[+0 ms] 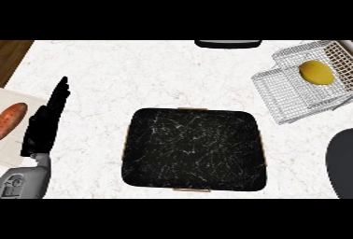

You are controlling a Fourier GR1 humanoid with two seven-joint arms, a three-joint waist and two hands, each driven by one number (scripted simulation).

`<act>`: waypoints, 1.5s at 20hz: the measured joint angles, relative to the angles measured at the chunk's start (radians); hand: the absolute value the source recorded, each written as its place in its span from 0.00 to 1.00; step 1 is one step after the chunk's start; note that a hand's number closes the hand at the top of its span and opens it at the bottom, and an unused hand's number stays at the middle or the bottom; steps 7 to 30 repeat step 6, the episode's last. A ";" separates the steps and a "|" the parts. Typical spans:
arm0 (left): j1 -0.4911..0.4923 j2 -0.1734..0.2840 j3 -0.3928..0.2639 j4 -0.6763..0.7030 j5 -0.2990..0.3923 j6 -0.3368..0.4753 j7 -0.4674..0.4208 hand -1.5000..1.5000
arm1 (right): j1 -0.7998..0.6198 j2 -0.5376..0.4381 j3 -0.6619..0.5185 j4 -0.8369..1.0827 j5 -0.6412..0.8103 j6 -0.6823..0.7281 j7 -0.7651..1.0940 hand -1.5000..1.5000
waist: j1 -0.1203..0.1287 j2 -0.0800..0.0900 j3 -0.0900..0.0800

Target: Pick the lemon from the tray and place it in the tiered basket

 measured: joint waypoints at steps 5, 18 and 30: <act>-0.013 -0.008 -0.001 -0.003 -0.007 0.005 0.010 0.50 | 0.080 -0.105 -0.057 0.127 -0.033 0.080 -0.147 0.00 | 0.004 0.004 0.002; -0.008 0.000 0.008 0.003 -0.001 -0.004 0.001 0.50 | 0.100 -0.126 -0.070 0.146 -0.043 0.100 -0.173 0.00 | 0.003 0.004 0.002; -0.008 0.000 0.008 0.003 -0.001 -0.004 0.001 0.50 | 0.100 -0.126 -0.070 0.146 -0.043 0.100 -0.173 0.00 | 0.003 0.004 0.002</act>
